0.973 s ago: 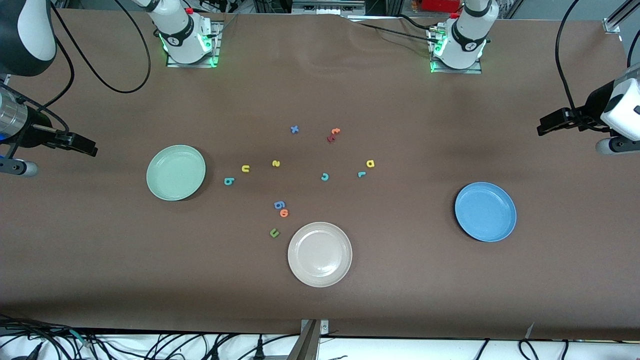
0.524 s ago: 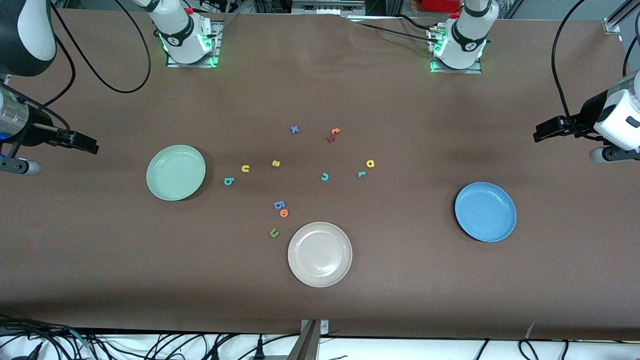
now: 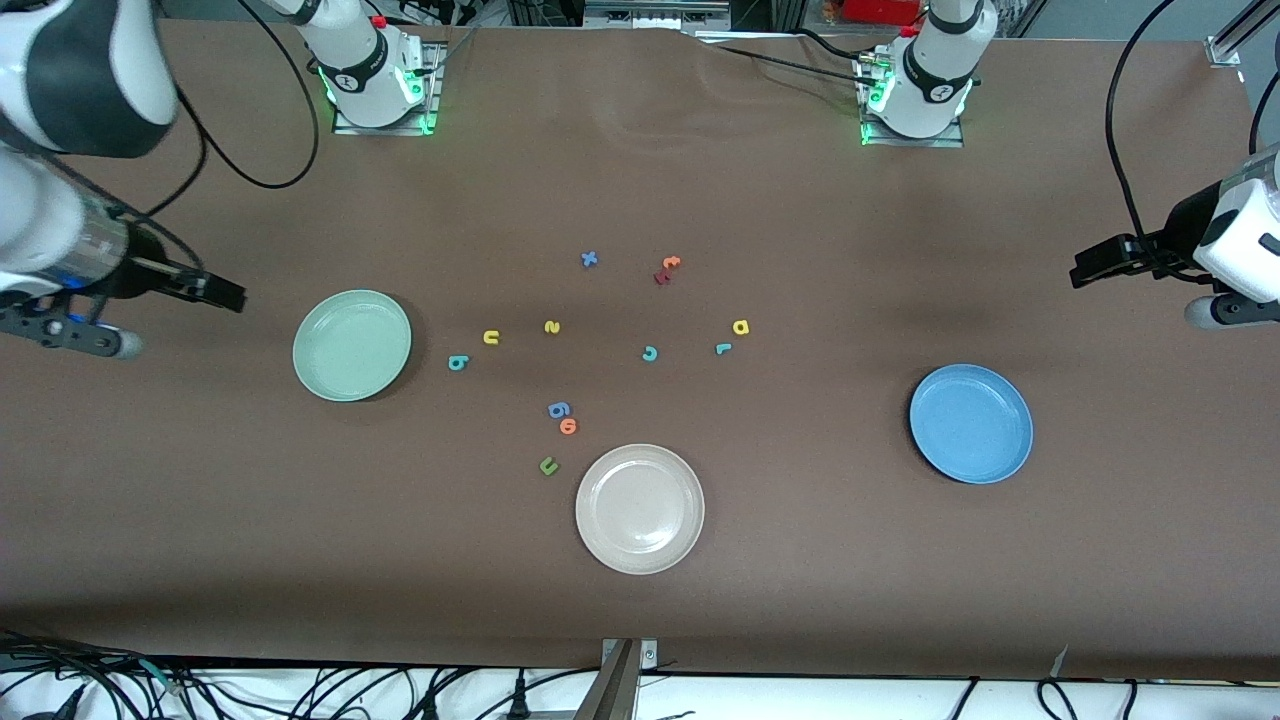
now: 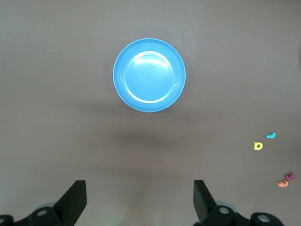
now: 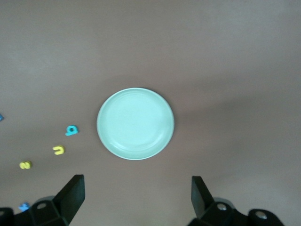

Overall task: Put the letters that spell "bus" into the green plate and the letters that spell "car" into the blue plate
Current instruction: 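Reach the right gripper down to the yellow u letter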

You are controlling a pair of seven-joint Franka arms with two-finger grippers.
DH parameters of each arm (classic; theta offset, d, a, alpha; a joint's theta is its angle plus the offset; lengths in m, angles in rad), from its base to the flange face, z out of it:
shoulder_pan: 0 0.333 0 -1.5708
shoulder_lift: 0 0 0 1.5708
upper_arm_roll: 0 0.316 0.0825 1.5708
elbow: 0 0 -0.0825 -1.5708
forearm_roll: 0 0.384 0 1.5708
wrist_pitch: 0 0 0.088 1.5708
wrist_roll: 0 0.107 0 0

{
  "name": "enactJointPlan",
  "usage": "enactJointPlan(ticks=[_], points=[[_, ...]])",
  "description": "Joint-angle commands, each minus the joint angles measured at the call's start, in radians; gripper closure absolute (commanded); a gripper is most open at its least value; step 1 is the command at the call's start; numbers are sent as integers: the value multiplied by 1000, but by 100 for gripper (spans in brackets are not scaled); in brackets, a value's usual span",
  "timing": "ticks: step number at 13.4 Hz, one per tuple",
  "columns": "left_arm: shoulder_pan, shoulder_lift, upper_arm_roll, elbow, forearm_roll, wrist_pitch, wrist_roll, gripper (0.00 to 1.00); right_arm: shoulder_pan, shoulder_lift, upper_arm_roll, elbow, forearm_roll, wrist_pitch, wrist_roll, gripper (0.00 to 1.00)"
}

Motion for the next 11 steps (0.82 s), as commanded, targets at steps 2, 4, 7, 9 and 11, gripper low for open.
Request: enactJointPlan(ticks=[2,4,7,9,11], points=[[-8,14,4,30,25,-9,5,0,91,47,-8,1,12,39,184,0],[-8,14,4,30,24,-10,5,0,137,76,-8,1,15,48,250,0],[-11,14,4,30,21,-10,5,0,207,134,-8,-8,23,127,317,0],[-11,14,4,30,19,-10,5,0,239,177,-7,-22,47,187,374,1],[-12,14,2,30,19,-10,3,0,258,193,-2,-77,72,253,382,1]])
